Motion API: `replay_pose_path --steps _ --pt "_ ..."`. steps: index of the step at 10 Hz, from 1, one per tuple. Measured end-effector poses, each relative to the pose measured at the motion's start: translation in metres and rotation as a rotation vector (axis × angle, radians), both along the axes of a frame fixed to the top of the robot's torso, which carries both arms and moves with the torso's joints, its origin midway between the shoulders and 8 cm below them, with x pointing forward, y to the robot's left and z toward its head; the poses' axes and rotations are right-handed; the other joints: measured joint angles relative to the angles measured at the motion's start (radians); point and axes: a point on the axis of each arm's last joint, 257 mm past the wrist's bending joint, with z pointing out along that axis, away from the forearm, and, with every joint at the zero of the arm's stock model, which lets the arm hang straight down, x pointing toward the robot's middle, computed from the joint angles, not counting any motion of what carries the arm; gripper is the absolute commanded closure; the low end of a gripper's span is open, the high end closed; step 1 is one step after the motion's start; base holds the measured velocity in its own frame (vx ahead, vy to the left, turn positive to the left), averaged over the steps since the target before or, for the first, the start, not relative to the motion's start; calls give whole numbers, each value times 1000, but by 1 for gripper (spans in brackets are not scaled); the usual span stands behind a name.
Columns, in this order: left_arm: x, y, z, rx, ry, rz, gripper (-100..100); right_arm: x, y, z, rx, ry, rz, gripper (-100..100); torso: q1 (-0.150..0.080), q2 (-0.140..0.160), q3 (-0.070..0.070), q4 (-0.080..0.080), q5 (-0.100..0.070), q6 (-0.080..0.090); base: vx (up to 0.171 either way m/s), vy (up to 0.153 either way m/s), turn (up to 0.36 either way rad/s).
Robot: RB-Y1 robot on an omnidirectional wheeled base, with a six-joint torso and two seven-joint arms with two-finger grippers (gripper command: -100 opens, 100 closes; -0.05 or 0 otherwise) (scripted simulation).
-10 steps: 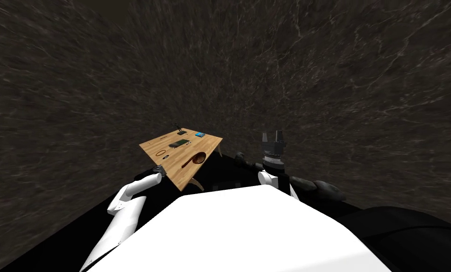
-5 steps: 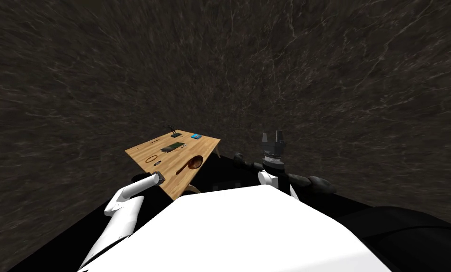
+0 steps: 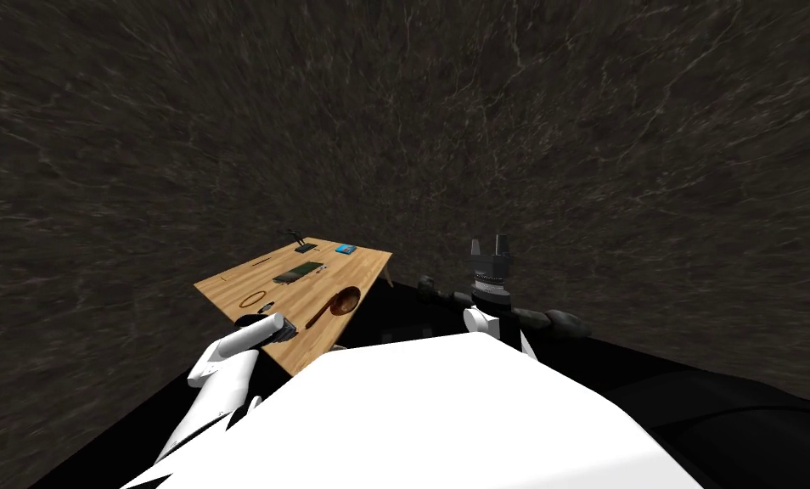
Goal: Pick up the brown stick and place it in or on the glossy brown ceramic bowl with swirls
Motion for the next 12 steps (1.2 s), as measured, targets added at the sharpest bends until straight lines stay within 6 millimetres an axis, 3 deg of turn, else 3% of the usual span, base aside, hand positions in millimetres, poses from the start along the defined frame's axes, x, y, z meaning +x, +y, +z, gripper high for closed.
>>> replay_pose_path --steps 5,12 --pt "-33 -14 -27 -148 75 114 -100 0 0 0 0 0 0 0 2 0 0 0 0 -1 74 34 -104" --pt "-70 -53 -59 -357 173 258 -100 0 0 0 0 0 0 0 1 1 1 0 0 -1 67 38 -81"
